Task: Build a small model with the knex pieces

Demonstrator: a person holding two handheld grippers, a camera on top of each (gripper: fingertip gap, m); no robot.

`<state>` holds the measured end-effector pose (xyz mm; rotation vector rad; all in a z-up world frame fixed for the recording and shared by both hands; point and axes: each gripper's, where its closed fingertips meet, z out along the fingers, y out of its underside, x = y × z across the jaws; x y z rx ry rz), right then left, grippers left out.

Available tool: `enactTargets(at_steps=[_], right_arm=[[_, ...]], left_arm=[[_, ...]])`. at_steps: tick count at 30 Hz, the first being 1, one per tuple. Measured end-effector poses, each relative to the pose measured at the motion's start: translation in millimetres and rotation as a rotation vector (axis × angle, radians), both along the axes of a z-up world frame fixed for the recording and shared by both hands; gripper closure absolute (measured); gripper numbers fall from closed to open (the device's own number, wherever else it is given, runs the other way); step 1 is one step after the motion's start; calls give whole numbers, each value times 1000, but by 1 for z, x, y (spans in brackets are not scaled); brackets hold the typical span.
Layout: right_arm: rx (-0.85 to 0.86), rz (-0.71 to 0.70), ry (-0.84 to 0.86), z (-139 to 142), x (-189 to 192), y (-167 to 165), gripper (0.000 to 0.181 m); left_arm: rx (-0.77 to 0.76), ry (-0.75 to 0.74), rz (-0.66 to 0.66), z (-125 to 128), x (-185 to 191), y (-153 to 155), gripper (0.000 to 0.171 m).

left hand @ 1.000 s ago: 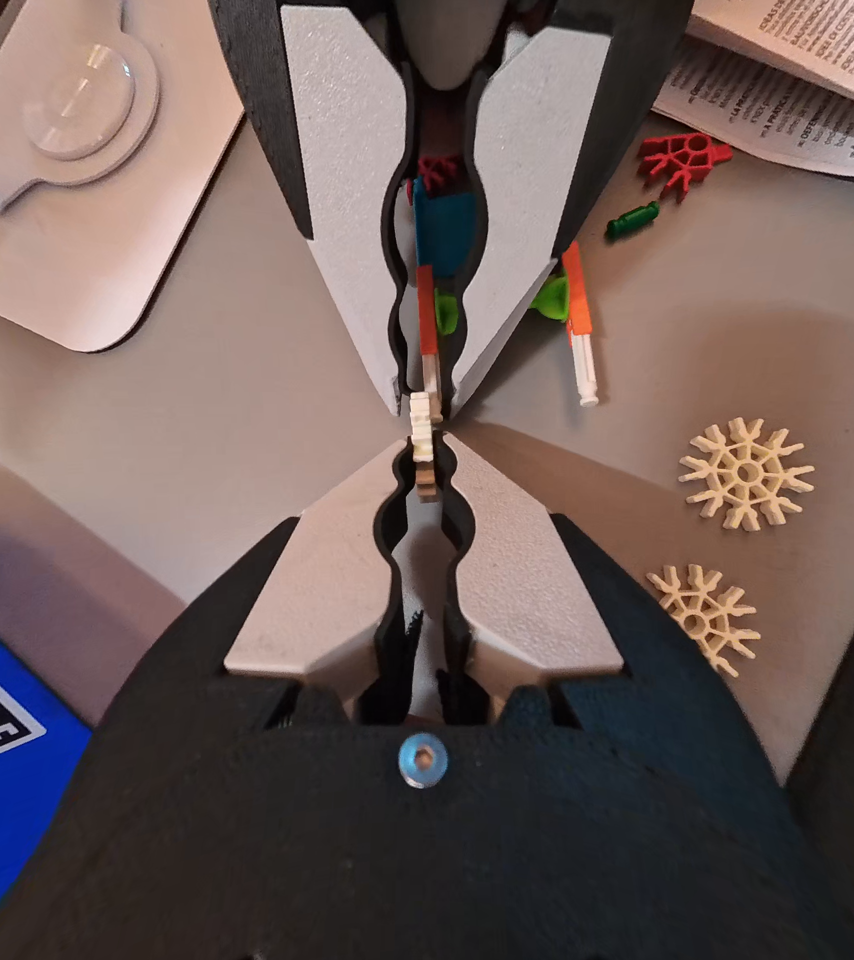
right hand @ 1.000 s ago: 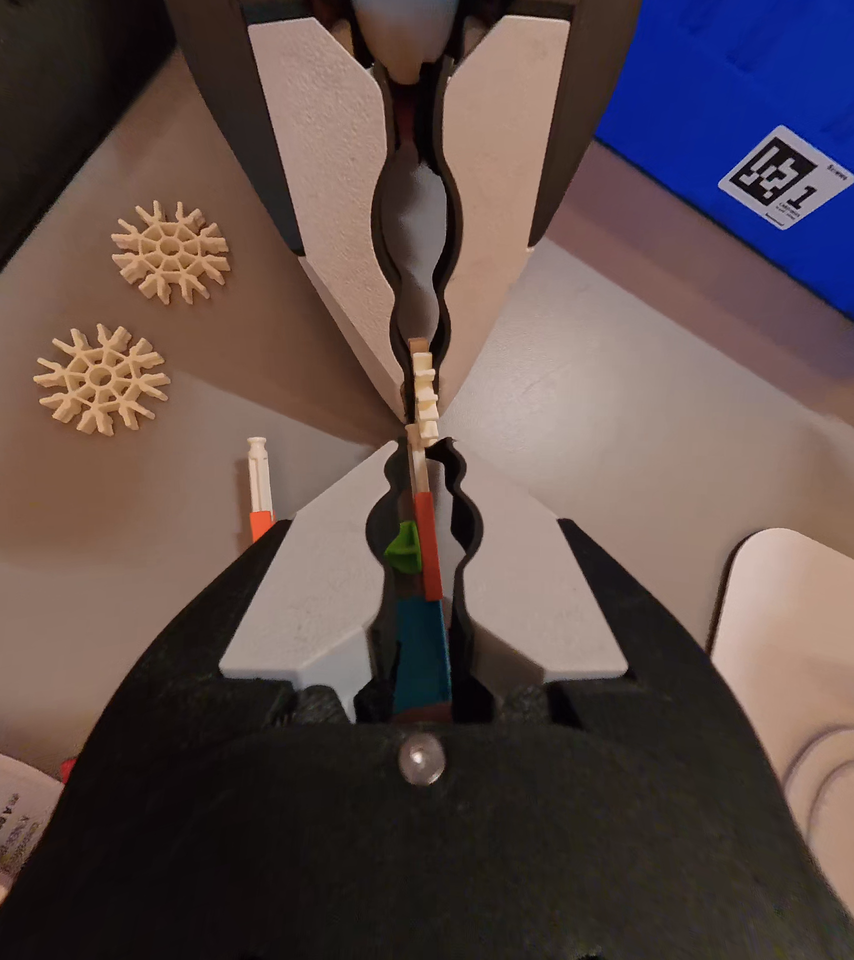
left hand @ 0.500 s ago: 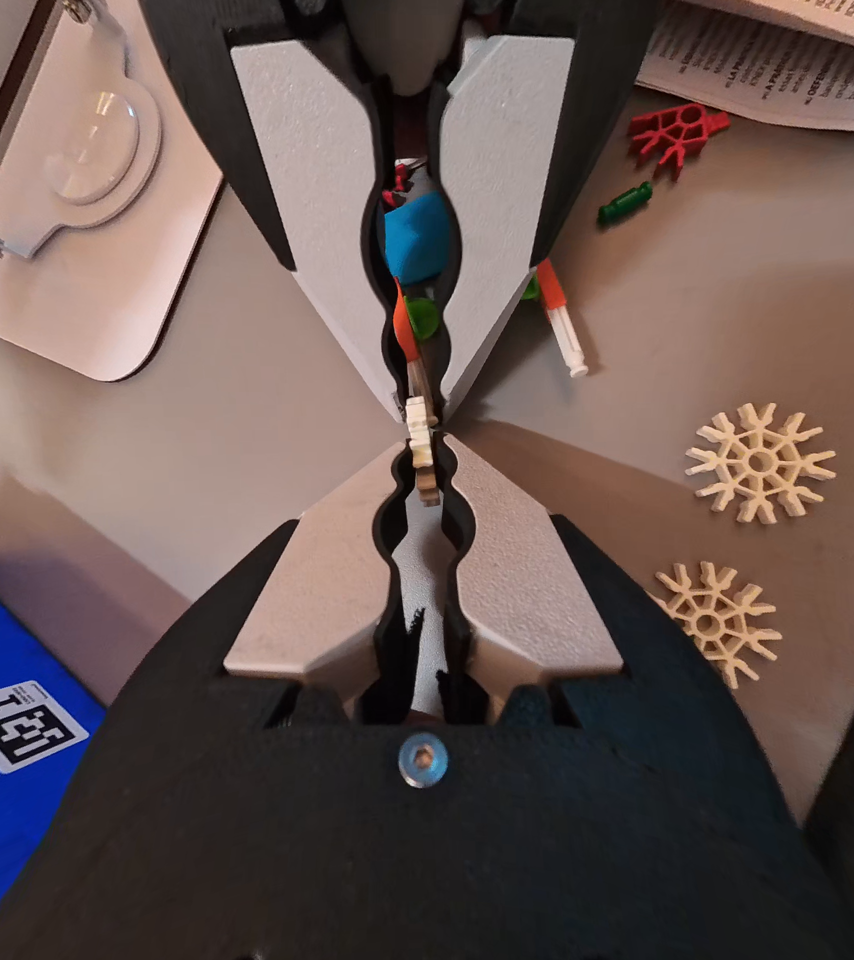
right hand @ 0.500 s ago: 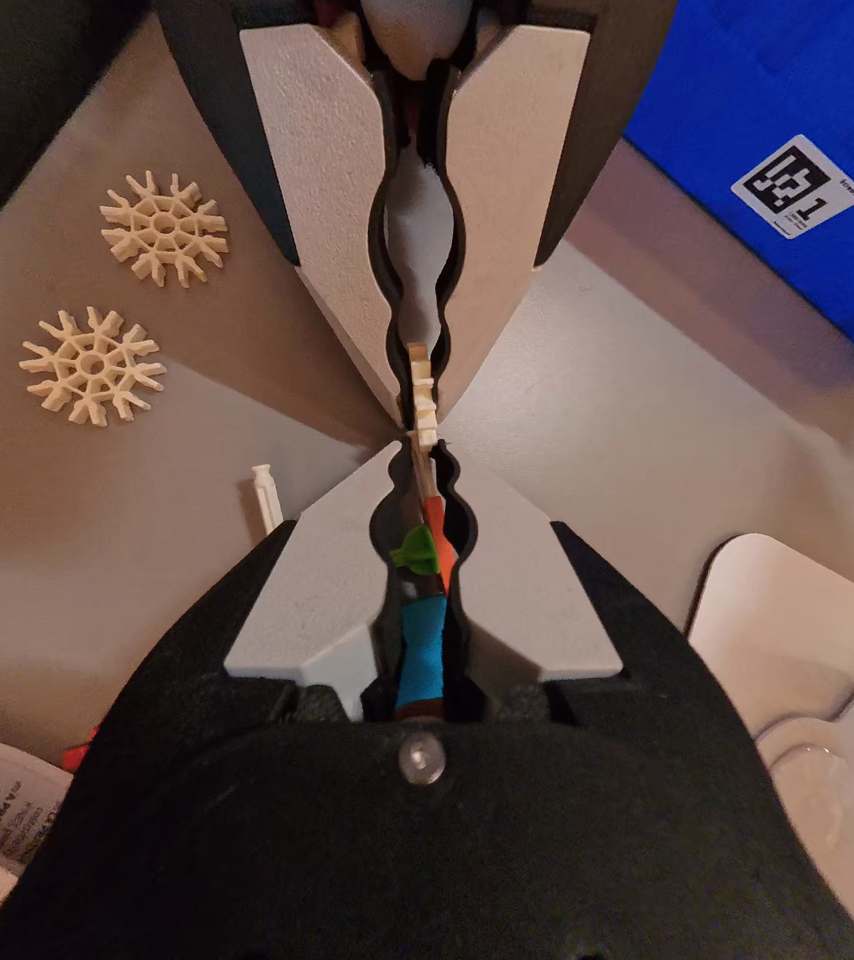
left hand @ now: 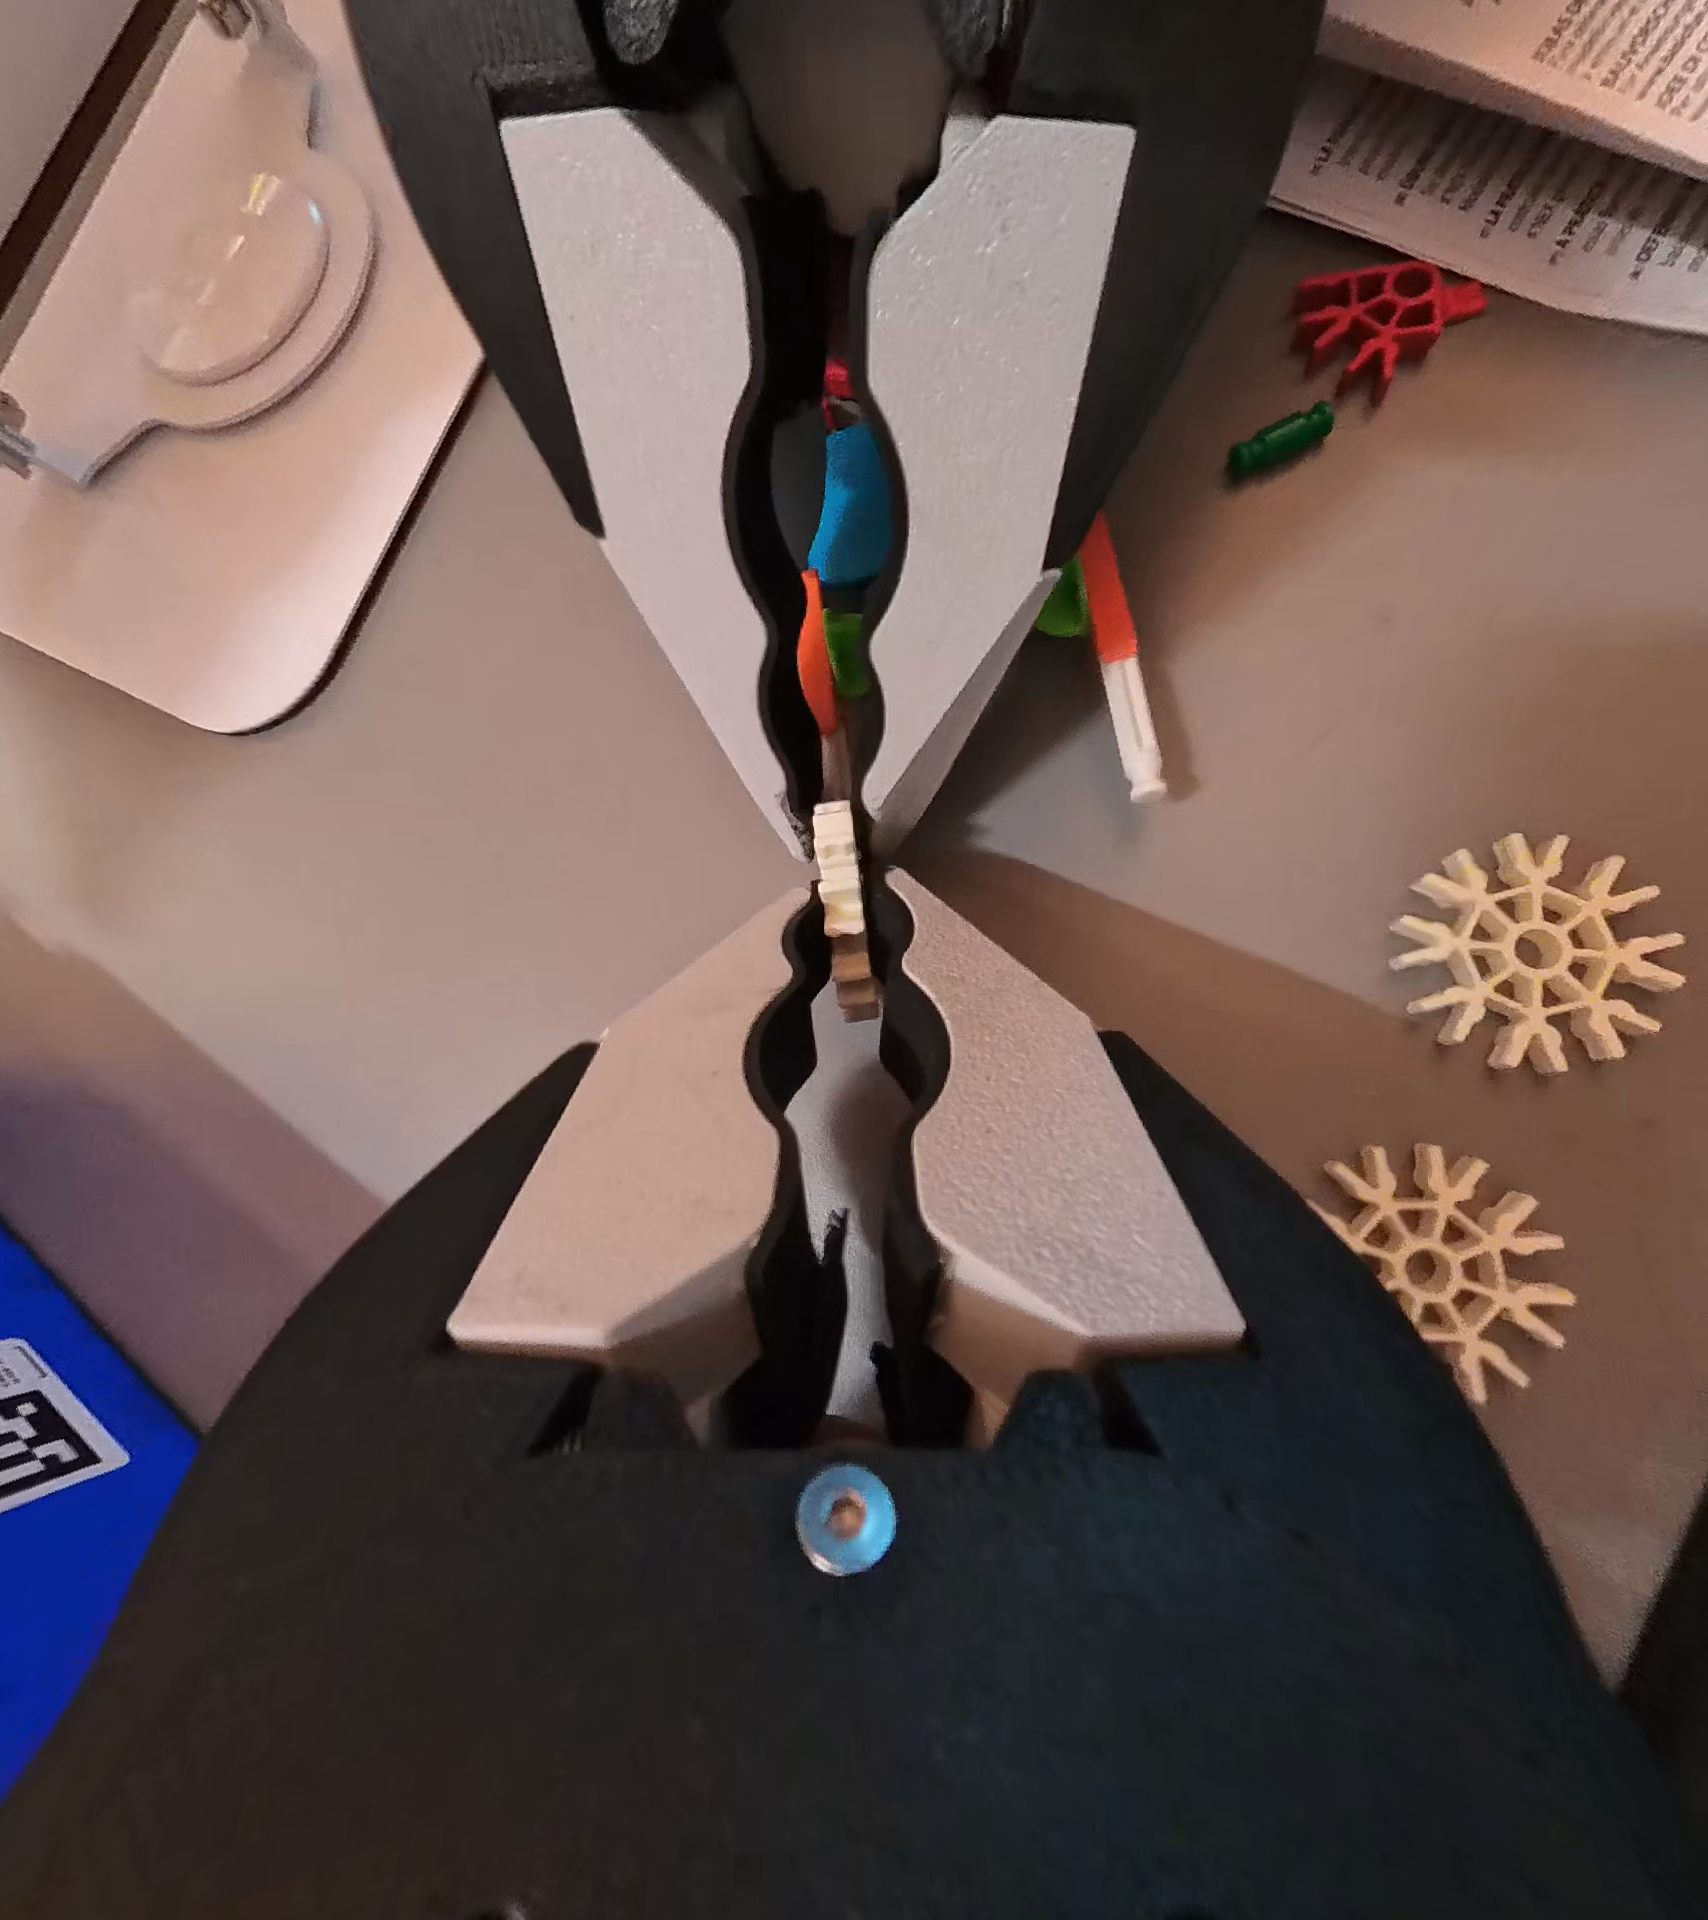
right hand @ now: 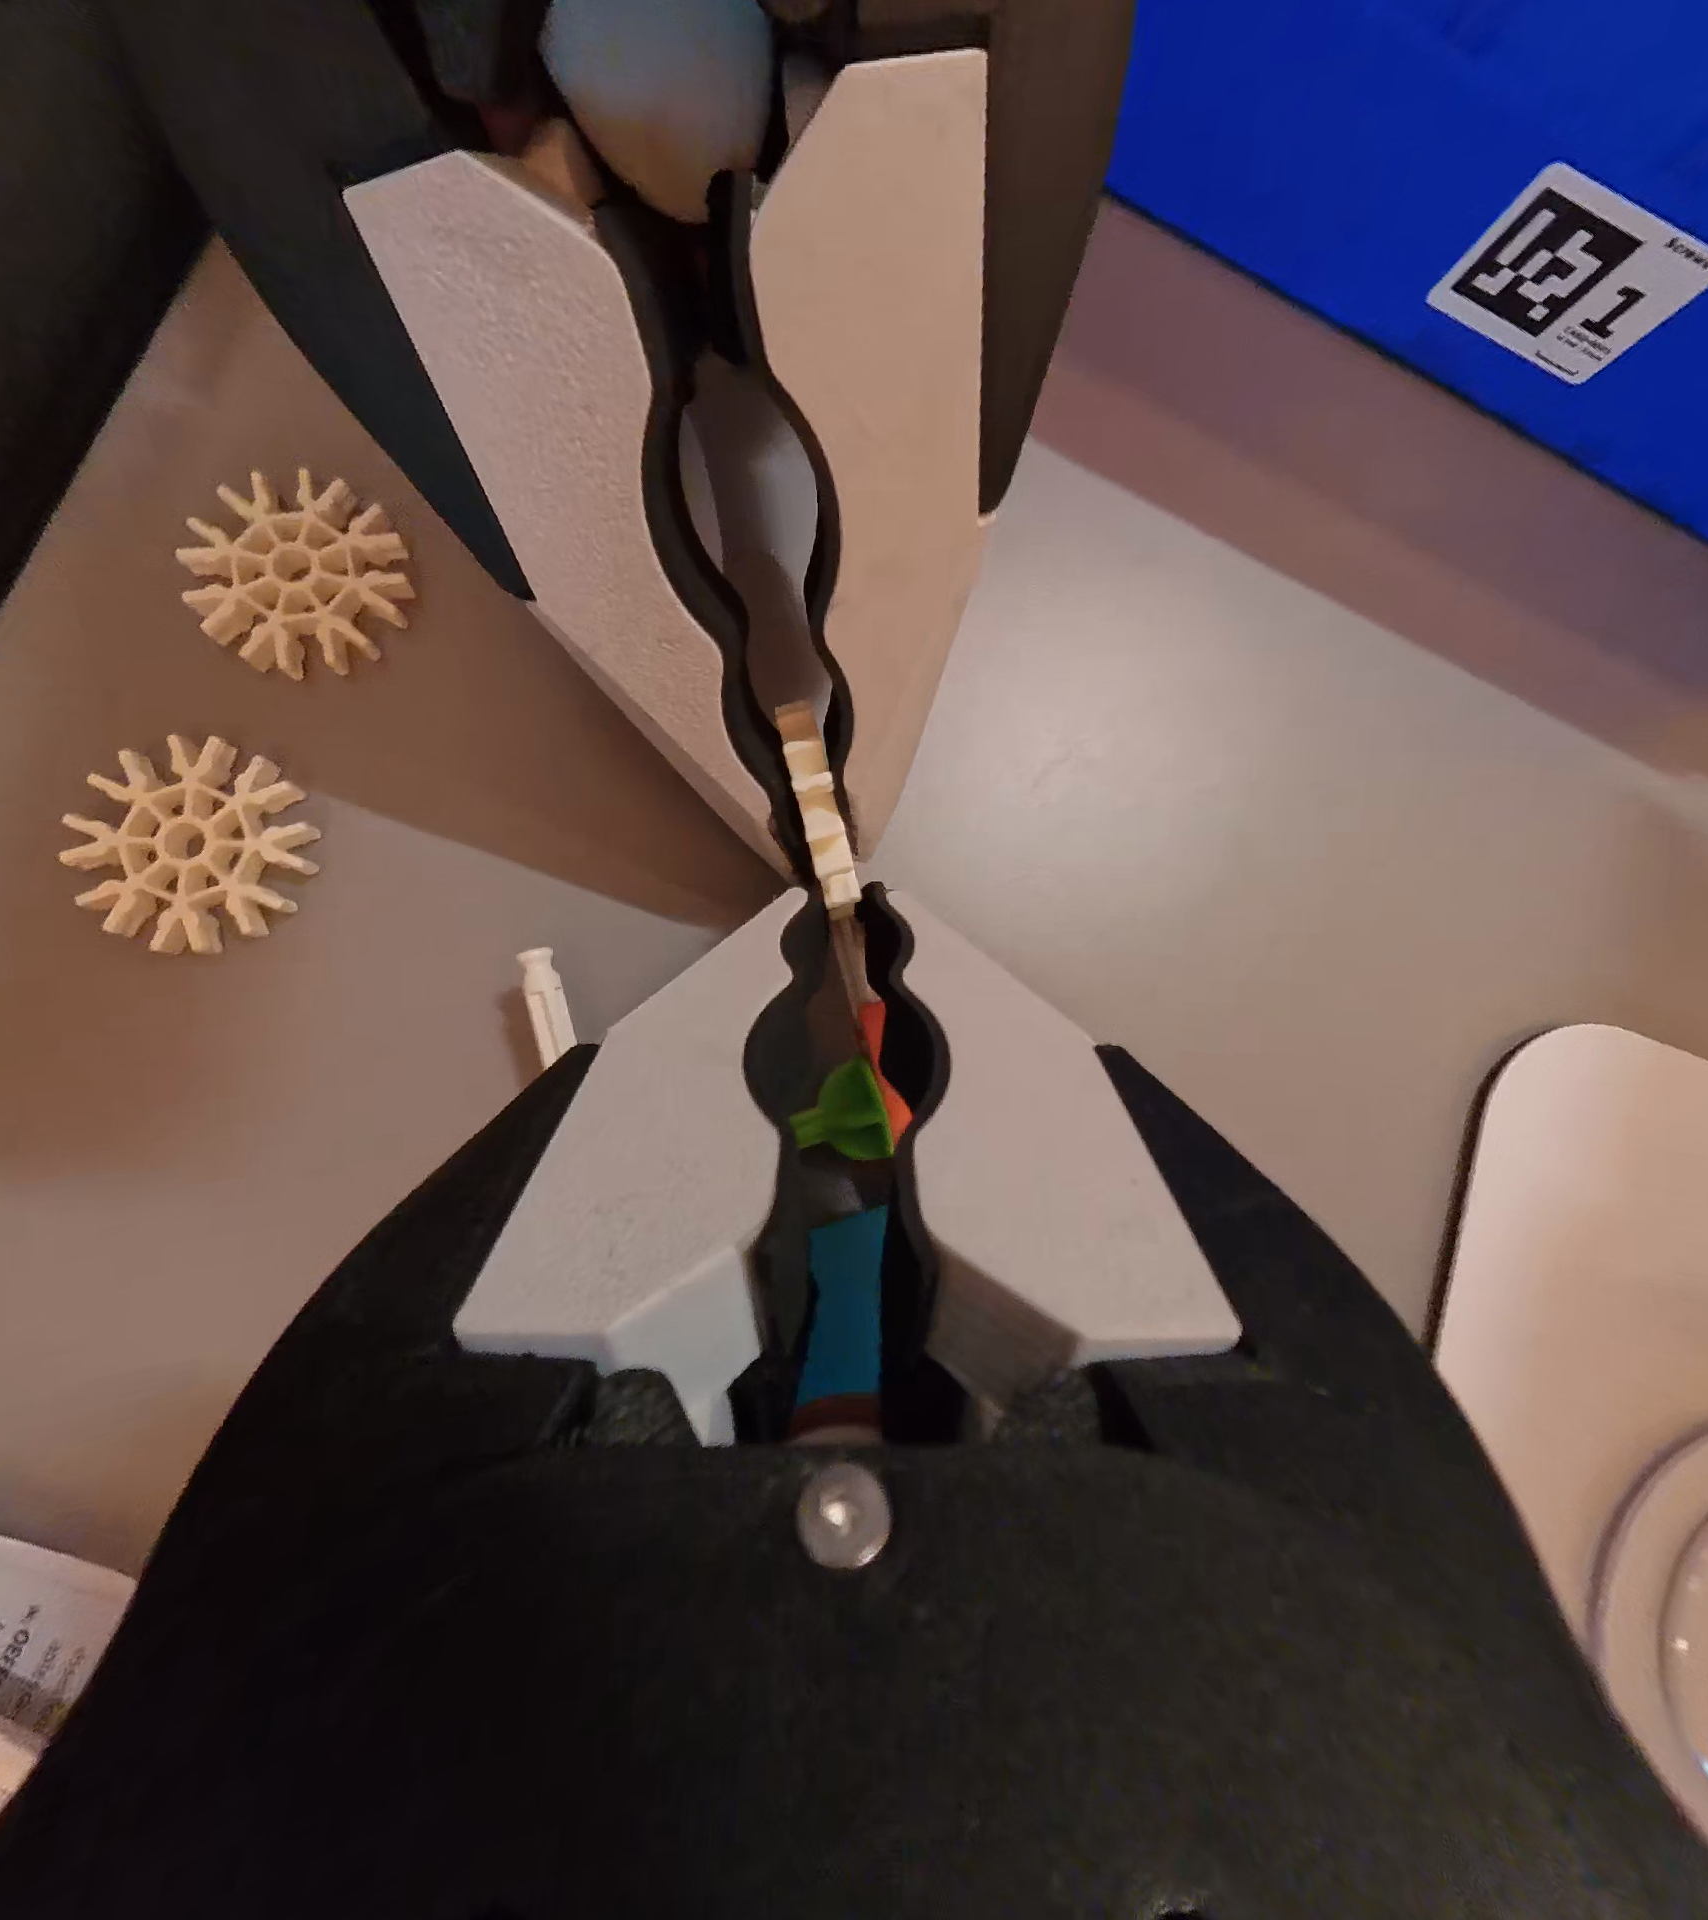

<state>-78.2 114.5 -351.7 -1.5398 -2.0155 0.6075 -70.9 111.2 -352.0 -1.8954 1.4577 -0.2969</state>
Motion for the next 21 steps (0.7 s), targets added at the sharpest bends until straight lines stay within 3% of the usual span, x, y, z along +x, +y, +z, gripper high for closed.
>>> enactTargets(at_steps=[7,9,12,15,21], right_arm=[[-37,-9,24,1,9,7,174],[-24,-24,-7,1,17,12,152],[1,-28,-34,7,28,15,149],[28,-40,-20,30,38,18,161],[160,-120,-29,81,66,16,158]], left_arm=[[-42,-72,20,0,1,6,168],[-34,-71,15,0,4,5,168],[-44,-75,25,-3,5,6,162],[-49,-76,33,-3,6,6,162],[-51,-90,63,-3,3,10,153]])
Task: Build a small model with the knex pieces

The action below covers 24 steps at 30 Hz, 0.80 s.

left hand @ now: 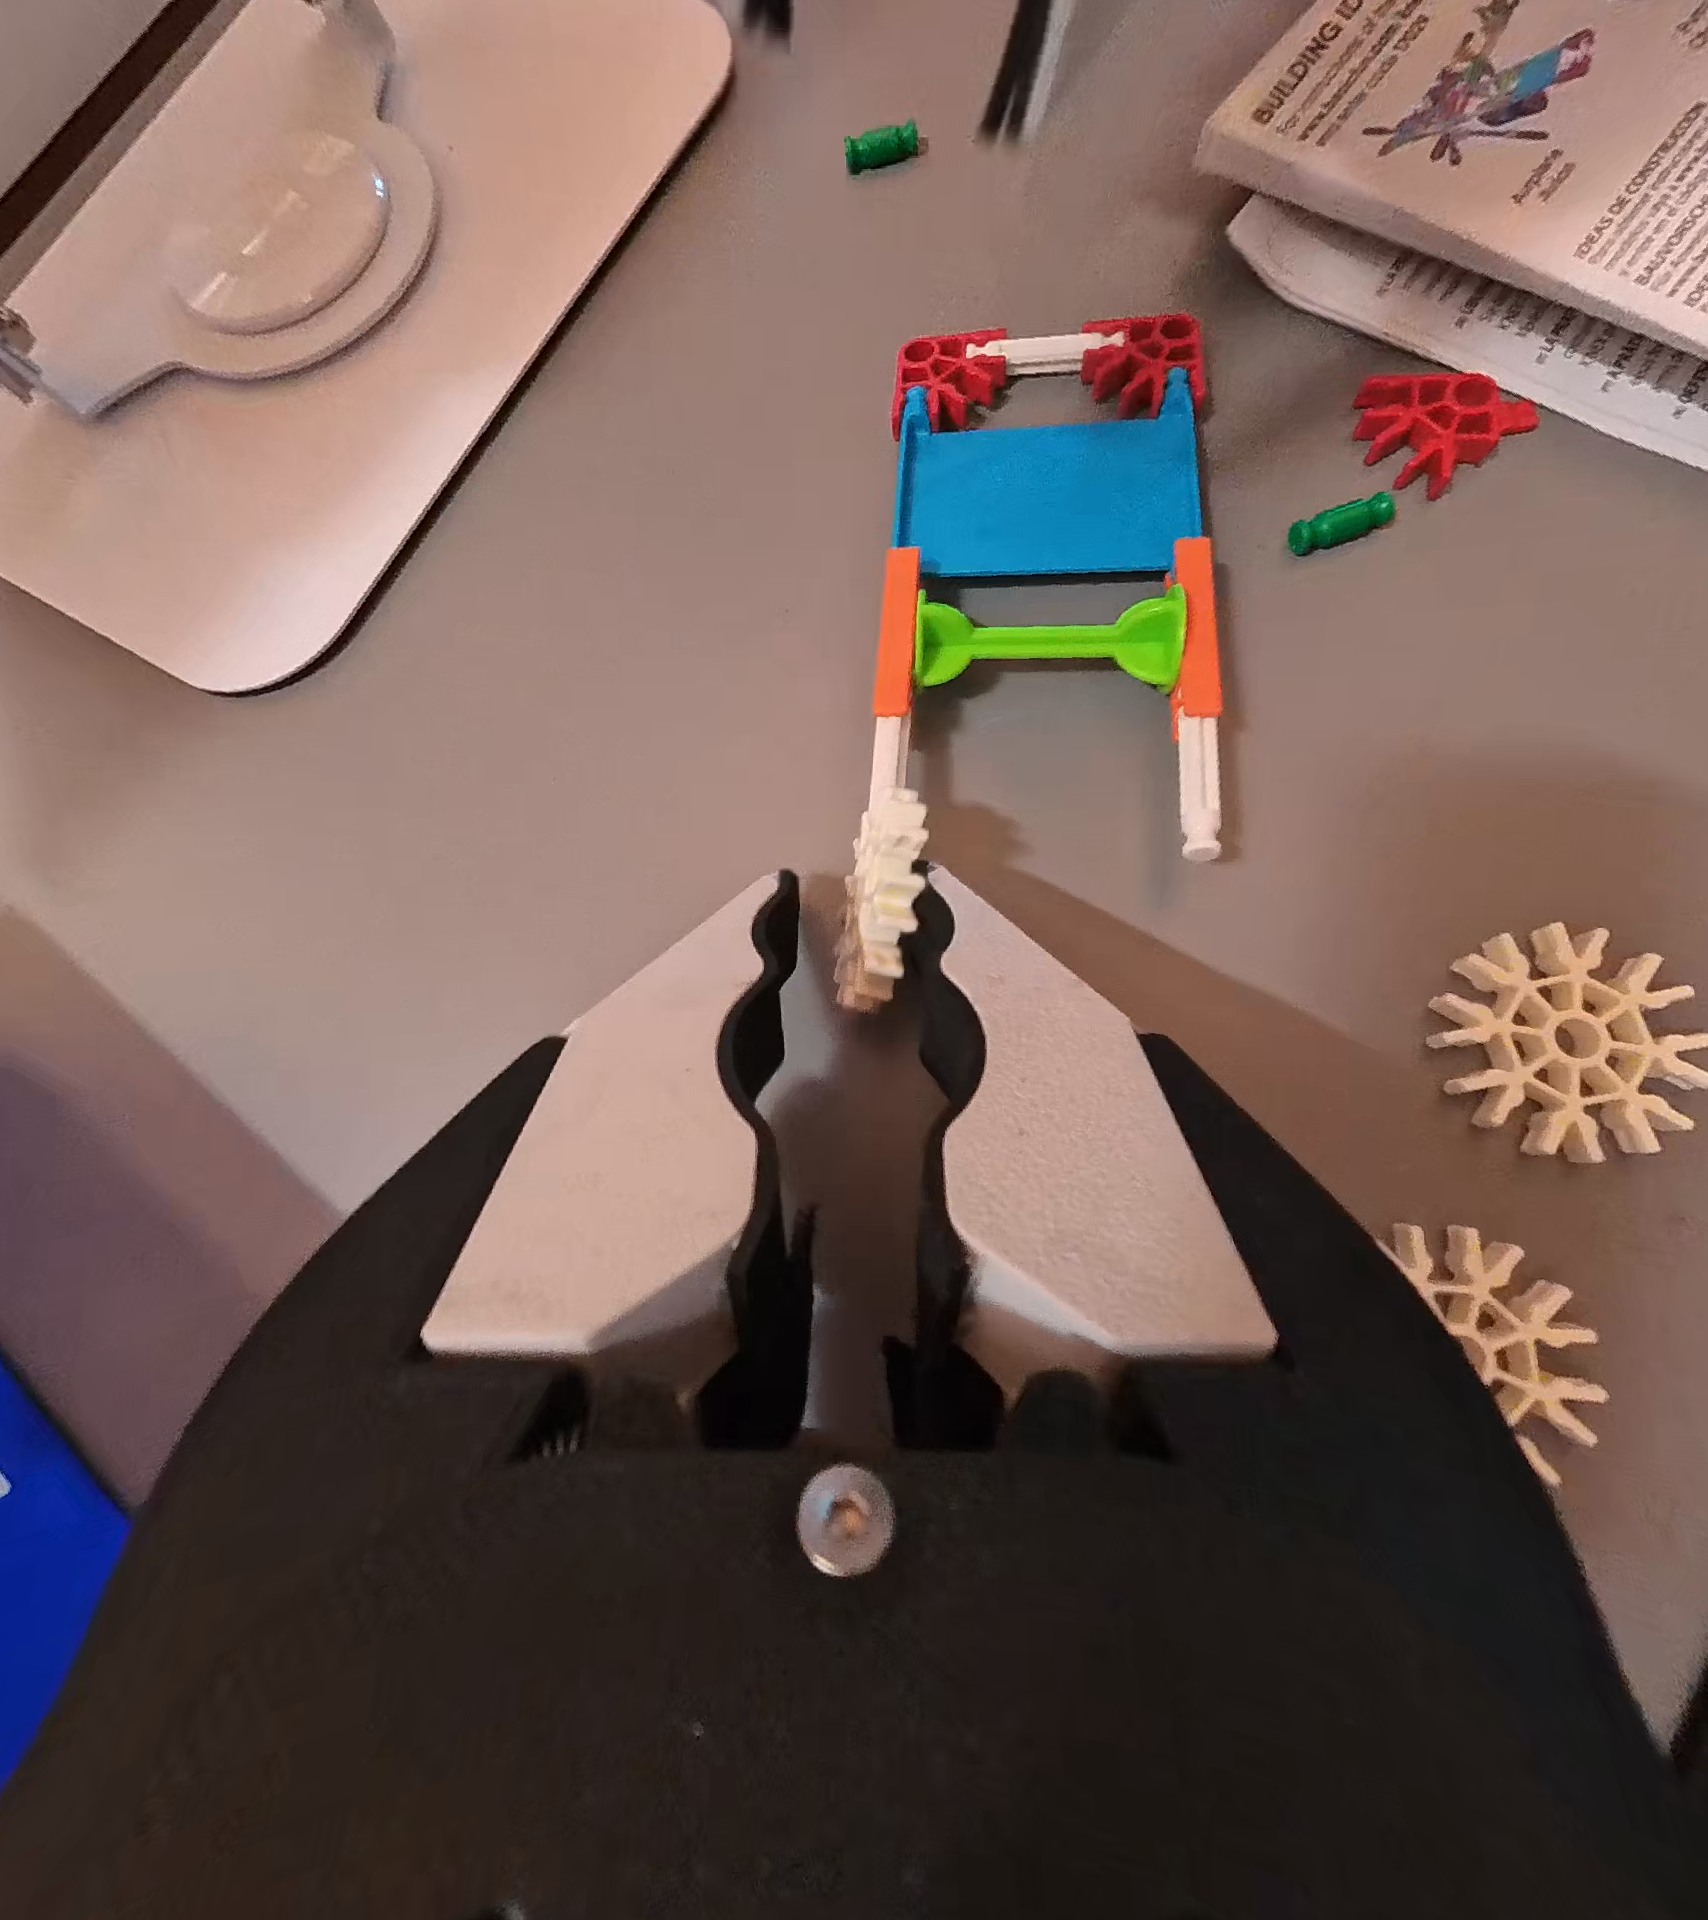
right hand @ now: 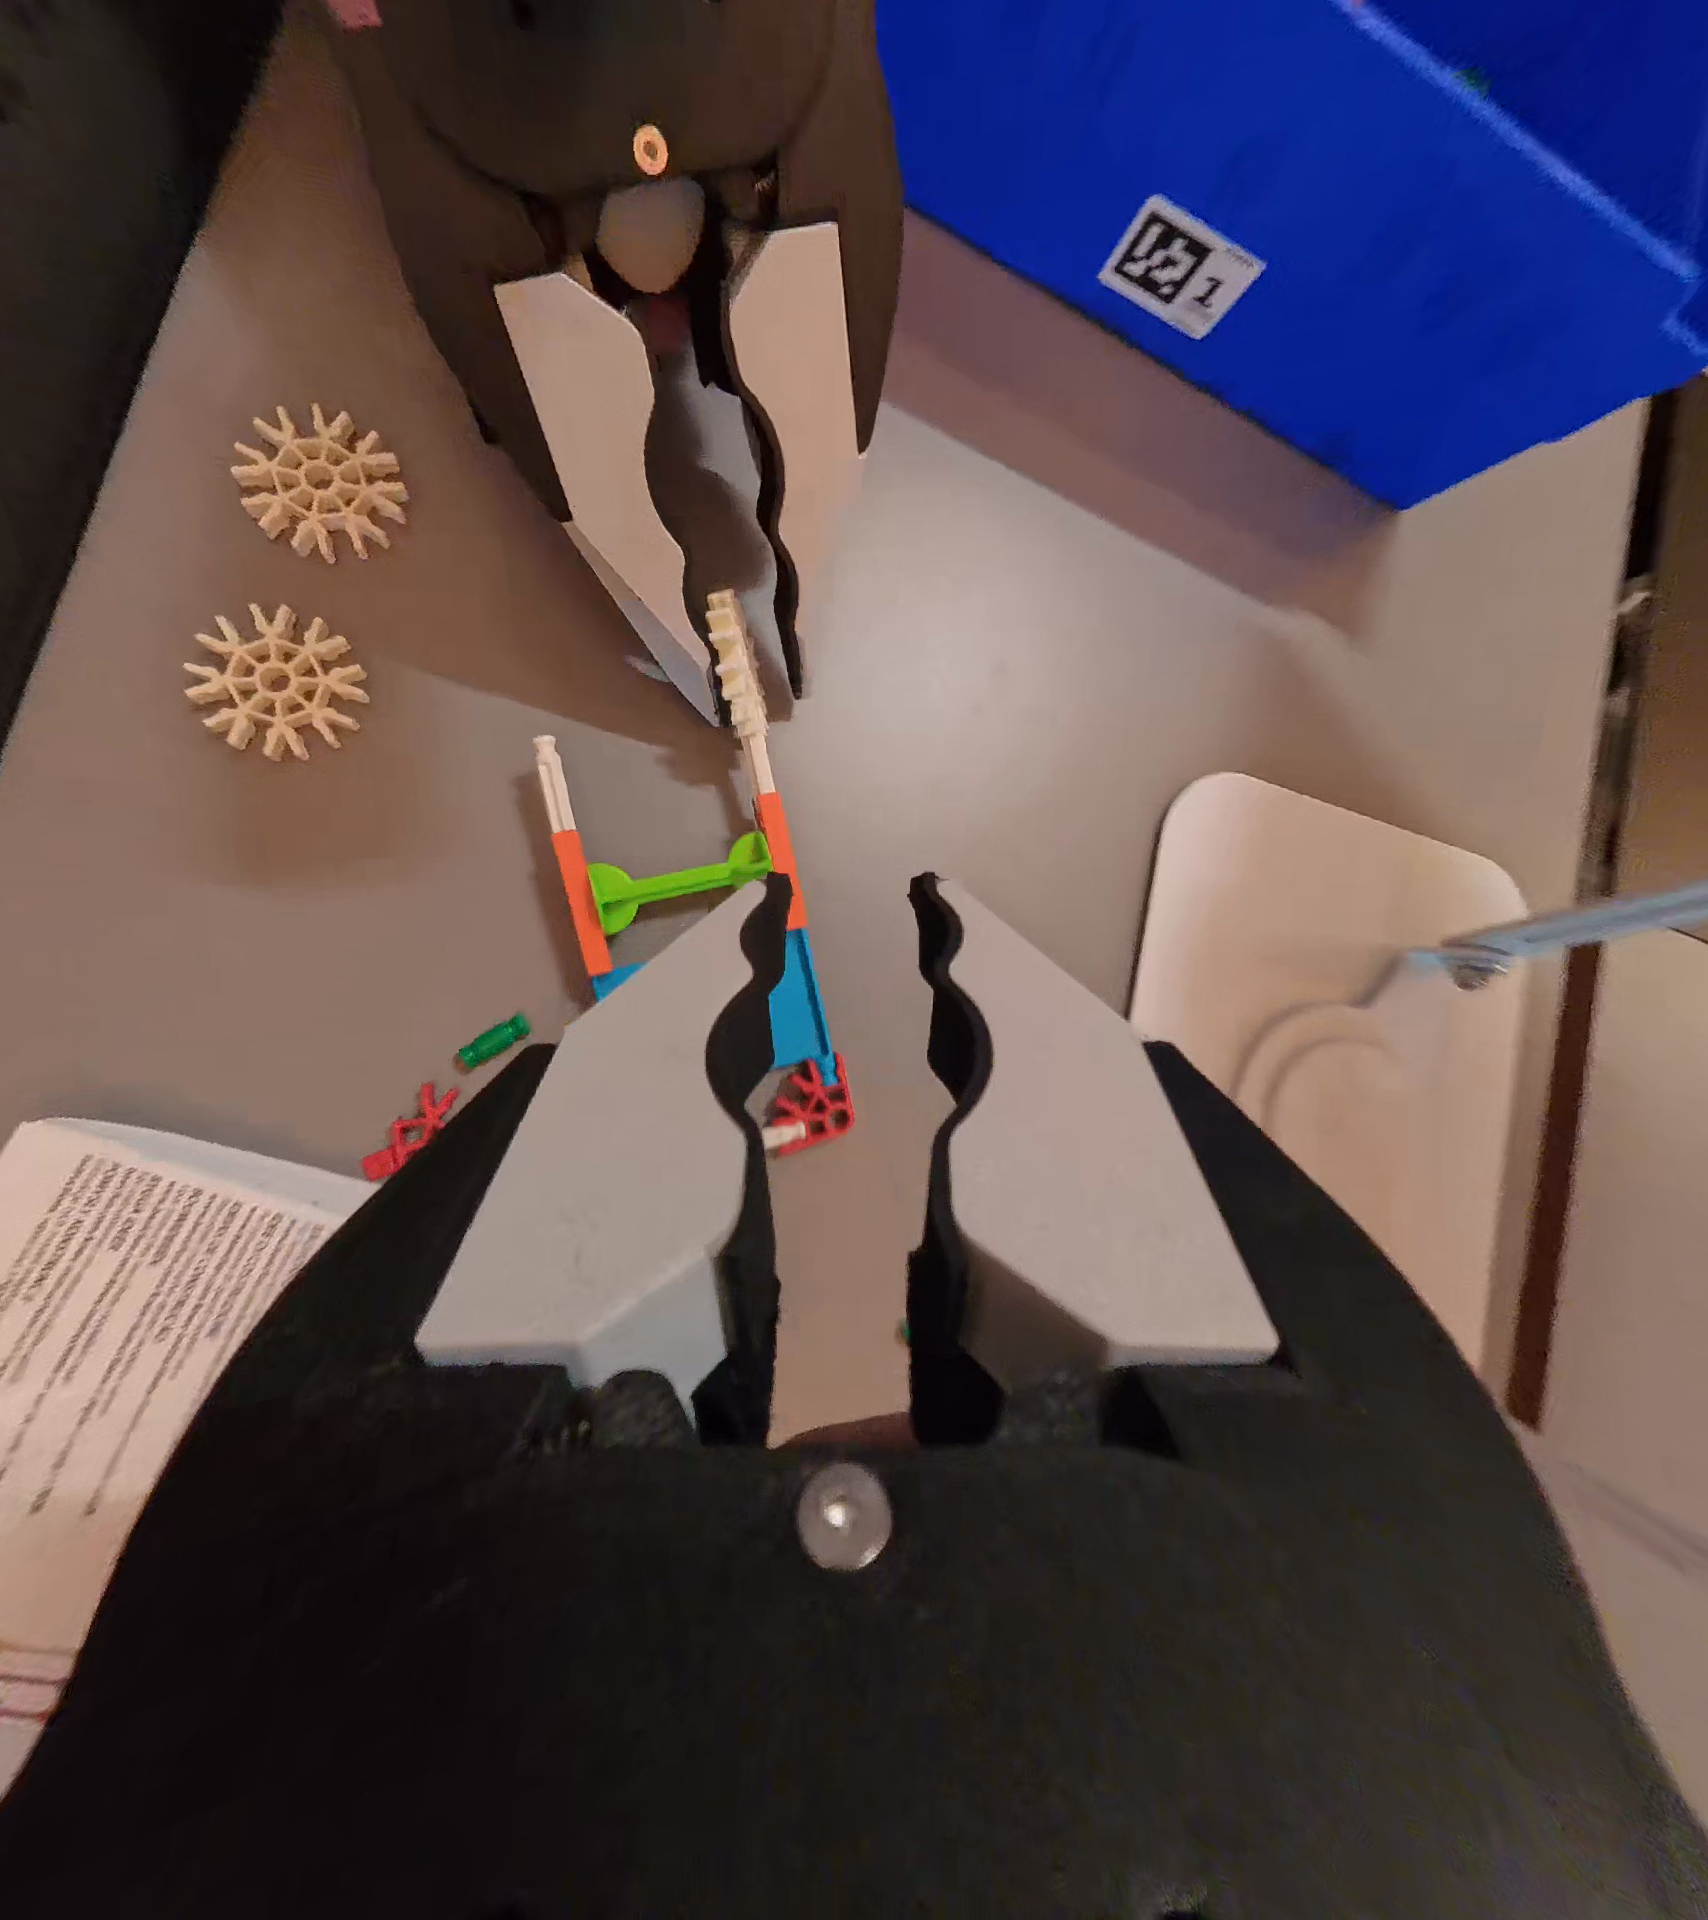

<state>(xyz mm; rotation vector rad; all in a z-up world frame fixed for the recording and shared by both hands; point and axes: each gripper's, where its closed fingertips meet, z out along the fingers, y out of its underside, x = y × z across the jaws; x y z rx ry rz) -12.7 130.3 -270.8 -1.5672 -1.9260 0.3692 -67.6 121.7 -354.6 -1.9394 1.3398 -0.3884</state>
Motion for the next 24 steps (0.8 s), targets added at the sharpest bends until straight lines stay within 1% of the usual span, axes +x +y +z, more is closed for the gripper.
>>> enactTargets(at_steps=[2,3,4,6,7,8,11,13,14,16,17,20,24], right_arm=[[4,-4,31,6,0,-5,159],[-14,-4,48,4,-3,-8,159],[-32,-4,42,-5,-7,-9,160],[-16,-6,-7,-30,-17,-5,160],[-18,-3,-16,-41,-23,-4,164],[-36,-1,-7,-48,-30,-3,164],[-106,18,5,-65,-42,-5,170],[-139,29,-12,-75,-44,-5,170],[-154,35,-17,-79,-45,-6,167],[-161,32,-26,-84,-45,-4,167],[-151,40,-21,-85,-46,-4,173],[-114,46,16,-85,-47,-2,175],[-17,42,64,-84,-48,-1,176]], left_arm=[[-15,-10,0,1,-1,-2,154],[-21,-10,3,0,-2,-2,155],[-23,-11,5,1,-2,-2,157],[-24,-14,6,1,-2,-2,162],[-27,-14,7,1,-3,-2,162],[-26,-17,10,2,-3,-2,163],[-46,-32,8,2,-3,-3,166],[-56,-44,14,2,-3,-1,167],[-67,-52,6,2,-2,-2,167],[-77,-58,7,2,-1,-2,167],[-85,-61,1,2,0,-3,167],[-111,-74,23,2,-1,-1,166],[-212,-122,52,2,-1,-2,166]])
